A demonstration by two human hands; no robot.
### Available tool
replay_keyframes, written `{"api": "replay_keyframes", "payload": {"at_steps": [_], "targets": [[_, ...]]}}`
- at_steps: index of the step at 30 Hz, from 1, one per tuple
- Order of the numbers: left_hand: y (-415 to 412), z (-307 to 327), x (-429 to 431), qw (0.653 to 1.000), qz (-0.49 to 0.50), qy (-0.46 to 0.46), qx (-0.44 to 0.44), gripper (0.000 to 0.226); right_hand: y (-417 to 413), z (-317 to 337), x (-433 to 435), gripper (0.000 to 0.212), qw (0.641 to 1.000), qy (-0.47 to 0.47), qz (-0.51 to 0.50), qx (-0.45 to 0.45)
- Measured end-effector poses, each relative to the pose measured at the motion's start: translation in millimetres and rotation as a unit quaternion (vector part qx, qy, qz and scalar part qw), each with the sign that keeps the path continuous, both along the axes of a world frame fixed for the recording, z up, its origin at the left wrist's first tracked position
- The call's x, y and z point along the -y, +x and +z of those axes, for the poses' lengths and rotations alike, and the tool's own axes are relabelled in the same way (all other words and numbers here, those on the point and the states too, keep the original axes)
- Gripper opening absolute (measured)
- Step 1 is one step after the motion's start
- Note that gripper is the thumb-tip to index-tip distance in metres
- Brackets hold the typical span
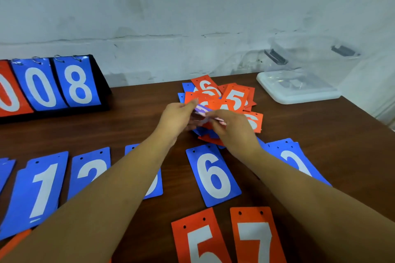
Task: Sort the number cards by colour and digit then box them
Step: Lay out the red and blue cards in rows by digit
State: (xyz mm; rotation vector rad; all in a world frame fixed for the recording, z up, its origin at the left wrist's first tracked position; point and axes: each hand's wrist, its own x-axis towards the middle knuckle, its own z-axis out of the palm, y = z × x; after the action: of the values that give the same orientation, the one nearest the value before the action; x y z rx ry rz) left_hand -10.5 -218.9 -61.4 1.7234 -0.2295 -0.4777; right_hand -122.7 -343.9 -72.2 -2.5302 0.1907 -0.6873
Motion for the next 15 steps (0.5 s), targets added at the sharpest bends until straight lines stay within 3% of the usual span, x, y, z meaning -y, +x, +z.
{"api": "replay_keyframes", "payload": {"at_steps": [1,3,6,8,10,12,15], "targets": [[0,1,-2,0.999,0.014,-0.023,-0.037,0.019,-2,-2,-4,0.023,0.999,0.016,0.036,-0.023],[4,-3,-9,0.999,0.039,0.003,-0.021,0.007,-6,-5,-3,0.027,0.996,0.045,0.064,-0.05],[7,-11,-27,0.996,0.062,0.051,0.028,0.005,0,-6,20,0.042,0.996,0.015,-0.062,-0.056],[5,-15,-38,0.996,0.064,0.059,0.037,0.002,6,-5,35,0.063,0.979,-0.027,-0.124,-0.163],[2,-21,-45,0.996,0.052,0.065,0.045,0.003,11,-8,40,0.076,0.954,-0.069,-0.106,-0.274],[-1,-22,-50,0.995,0.049,0.066,0.051,0.003,14,-12,41,0.071,0.946,-0.111,-0.086,-0.292],[-1,-24,-56,0.996,0.049,0.061,0.049,0.005,15,-12,39,0.041,0.957,-0.128,-0.065,-0.251]]}}
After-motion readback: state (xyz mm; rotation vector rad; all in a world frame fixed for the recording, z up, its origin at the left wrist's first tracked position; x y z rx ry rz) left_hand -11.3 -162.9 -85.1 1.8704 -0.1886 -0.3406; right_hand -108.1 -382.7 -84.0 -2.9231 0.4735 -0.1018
